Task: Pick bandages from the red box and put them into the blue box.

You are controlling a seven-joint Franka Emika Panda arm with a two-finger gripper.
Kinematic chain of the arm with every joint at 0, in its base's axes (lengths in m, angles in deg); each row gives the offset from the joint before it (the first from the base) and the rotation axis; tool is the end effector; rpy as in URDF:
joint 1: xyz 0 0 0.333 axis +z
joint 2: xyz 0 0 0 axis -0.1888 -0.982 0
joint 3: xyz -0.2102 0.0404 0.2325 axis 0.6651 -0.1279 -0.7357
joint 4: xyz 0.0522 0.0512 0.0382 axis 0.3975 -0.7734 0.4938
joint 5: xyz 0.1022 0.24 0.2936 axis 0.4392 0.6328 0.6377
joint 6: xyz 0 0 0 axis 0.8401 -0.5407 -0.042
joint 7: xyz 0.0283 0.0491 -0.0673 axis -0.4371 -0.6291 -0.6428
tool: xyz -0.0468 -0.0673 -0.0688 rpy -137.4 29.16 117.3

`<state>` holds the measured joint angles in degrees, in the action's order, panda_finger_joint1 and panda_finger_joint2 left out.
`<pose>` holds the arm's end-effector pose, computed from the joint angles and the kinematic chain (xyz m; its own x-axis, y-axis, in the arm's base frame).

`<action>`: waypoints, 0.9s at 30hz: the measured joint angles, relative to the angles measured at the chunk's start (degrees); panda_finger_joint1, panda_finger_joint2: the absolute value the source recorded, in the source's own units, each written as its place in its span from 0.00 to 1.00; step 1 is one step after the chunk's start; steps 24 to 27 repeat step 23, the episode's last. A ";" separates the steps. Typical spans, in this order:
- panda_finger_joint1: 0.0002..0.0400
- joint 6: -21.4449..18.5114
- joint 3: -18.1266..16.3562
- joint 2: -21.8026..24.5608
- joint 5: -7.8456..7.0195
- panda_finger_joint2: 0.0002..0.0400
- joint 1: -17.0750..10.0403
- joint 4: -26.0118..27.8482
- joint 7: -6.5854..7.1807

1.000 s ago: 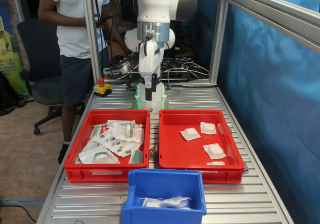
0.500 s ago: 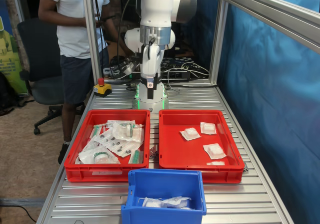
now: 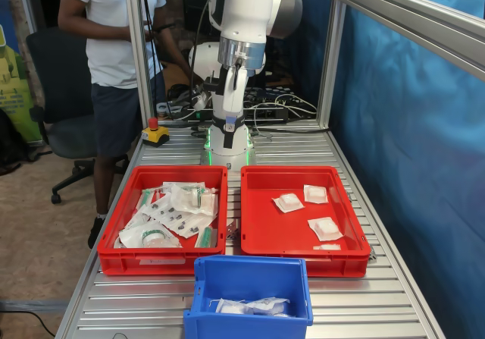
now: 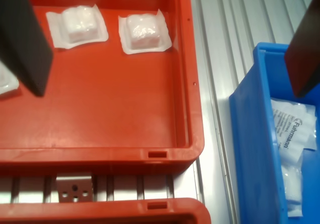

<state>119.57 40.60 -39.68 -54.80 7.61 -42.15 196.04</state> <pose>0.5485 0.0187 0.4734 -0.7712 -0.6362 0.0238 -0.6260 0.7510 -0.2101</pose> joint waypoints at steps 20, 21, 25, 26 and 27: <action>1.00 0.00 -0.14 0.28 1.88 1.00 -0.14 -3.78 0.00; 1.00 0.00 -0.14 0.28 1.97 1.00 -0.14 -3.79 0.00; 1.00 0.00 -0.14 0.28 2.19 1.00 -0.15 -3.82 0.00; 1.00 0.00 -0.14 0.28 2.19 1.00 -0.15 -3.82 0.00; 1.00 0.00 -0.14 0.28 2.19 1.00 -0.15 -3.82 0.00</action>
